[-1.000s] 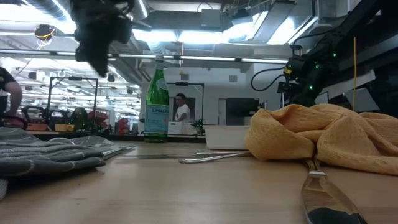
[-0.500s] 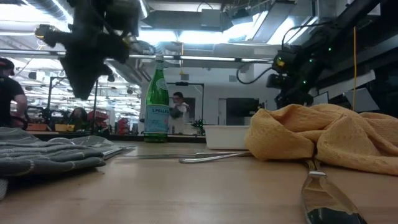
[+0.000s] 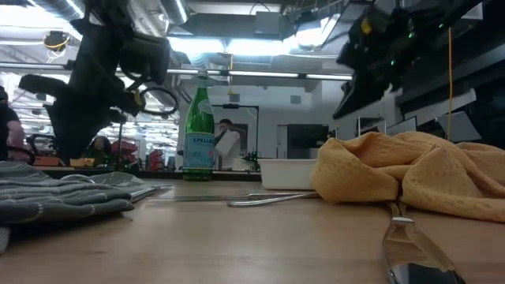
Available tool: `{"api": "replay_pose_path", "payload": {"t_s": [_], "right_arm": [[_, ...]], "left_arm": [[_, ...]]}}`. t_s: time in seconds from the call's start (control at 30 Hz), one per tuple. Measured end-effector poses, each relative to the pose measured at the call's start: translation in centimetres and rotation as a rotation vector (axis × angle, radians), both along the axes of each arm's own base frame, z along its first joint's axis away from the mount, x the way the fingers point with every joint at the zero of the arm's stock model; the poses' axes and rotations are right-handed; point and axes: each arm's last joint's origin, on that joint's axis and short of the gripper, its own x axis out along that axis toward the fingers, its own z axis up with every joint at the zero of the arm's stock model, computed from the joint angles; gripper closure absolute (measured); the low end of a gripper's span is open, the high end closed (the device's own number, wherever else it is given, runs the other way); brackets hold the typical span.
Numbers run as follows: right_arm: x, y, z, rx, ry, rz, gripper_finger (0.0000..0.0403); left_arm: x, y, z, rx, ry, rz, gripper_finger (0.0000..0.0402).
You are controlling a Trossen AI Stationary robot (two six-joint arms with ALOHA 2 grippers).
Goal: Sort silverware
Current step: Put the silver spoon into the cutlery tray
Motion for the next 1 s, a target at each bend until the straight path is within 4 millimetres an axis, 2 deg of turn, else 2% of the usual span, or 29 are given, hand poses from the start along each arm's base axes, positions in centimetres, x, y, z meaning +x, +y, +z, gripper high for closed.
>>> {"api": "replay_pose_path", "payload": {"t_s": [0.13,0.47,0.67,1.0], "right_arm": [[-0.2,1.8,1.4,0.017,-0.063,0.030,0.0302],[-0.8,4.9,3.8,0.045,-0.198,0.098,0.0302],[-0.9,6.0,4.7,0.052,-0.272,0.134,0.0302],[-0.8,6.6,4.7,0.041,-0.267,0.145,0.0302]], "left_arm": [[-0.3,-0.1,-0.9,0.005,-0.002,-0.007,0.0306],[-0.3,0.1,-0.9,0.047,-0.001,0.002,0.0306],[-0.1,-0.2,-1.3,0.043,0.020,-0.011,0.0306],[0.7,-1.2,-3.4,0.070,0.145,-0.069,0.0306]]}}
